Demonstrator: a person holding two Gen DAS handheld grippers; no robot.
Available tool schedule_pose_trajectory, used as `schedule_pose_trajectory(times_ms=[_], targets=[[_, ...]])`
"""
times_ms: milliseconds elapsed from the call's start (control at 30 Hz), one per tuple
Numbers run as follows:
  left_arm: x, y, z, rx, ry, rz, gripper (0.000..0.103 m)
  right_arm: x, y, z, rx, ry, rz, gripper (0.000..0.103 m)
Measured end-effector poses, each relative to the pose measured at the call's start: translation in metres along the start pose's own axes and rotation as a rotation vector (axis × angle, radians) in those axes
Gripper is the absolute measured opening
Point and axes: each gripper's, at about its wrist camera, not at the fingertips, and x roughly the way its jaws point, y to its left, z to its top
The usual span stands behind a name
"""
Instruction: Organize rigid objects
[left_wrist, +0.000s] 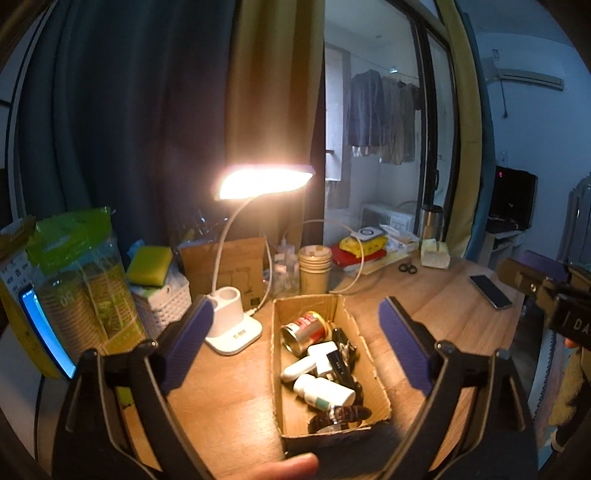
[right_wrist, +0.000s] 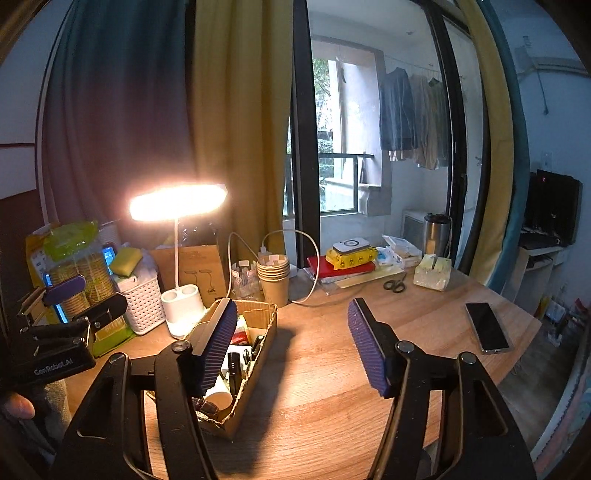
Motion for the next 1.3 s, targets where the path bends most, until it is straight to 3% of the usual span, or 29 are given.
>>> schedule_pose_trajectory(times_ms=[1300], targets=[[-0.004, -0.011, -0.005, 0.023, -0.014, -0.034, 0.094, 0.004, 0.0, -0.003, -0.002, 0.01, 0.001, 0.066]])
